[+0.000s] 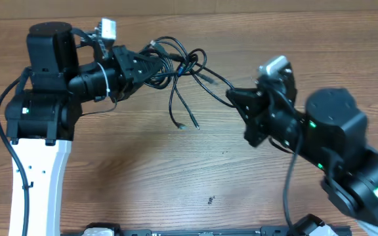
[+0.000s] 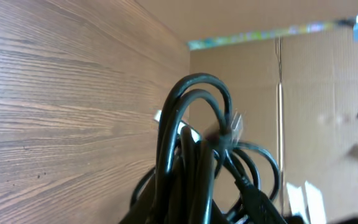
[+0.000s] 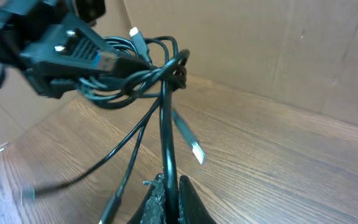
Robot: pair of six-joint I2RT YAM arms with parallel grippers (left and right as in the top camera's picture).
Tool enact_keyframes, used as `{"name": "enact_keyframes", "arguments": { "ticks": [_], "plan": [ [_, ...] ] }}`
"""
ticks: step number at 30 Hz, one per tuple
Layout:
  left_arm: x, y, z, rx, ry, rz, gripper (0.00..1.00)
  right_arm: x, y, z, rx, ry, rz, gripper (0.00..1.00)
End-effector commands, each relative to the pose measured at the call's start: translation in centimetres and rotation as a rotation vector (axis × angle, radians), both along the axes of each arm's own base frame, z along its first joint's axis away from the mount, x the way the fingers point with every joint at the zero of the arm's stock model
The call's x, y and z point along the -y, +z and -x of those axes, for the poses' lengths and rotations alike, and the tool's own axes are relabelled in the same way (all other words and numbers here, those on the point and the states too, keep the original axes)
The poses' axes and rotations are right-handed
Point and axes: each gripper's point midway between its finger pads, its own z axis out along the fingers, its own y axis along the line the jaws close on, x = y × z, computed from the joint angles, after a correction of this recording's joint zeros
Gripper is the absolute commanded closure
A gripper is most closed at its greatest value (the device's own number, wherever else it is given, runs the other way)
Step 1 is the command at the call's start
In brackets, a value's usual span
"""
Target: Untangle cables
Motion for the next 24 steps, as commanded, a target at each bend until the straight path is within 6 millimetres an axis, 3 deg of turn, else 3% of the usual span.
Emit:
{"name": "enact_keyframes", "arguments": {
  "ticks": [1,12,14,15,19,24],
  "plan": [
    [-2.83,0.14,-1.49,-0.035,0.147,0.003,0.96,1.72,2.18,2.13,0.055,-0.013,-0.04,0.96],
    [-2.91,-0.12,-1.21,-0.063,0.146,0.013,0.96,2.44,1.39,3.08,0.026,-0.017,-0.018,0.95],
    [-2.71,-0.06,-1.04,-0.05,0.126,0.01,0.96,2.43,1.45,3.07,0.028,-0.017,-0.019,0.9],
    [-2.6,0.01,-0.96,-0.018,0.102,-0.009,0.96,2.42,1.5,3.05,0.029,-0.017,-0.02,0.75],
    [-2.56,0.03,-0.92,0.143,0.015,-0.122,0.96,2.43,1.47,3.06,0.029,-0.017,-0.02,0.56],
    [-2.24,0.24,-0.64,0.348,-0.109,-0.245,0.96,2.42,1.49,3.06,0.029,-0.017,-0.02,0.53]
  ]
}}
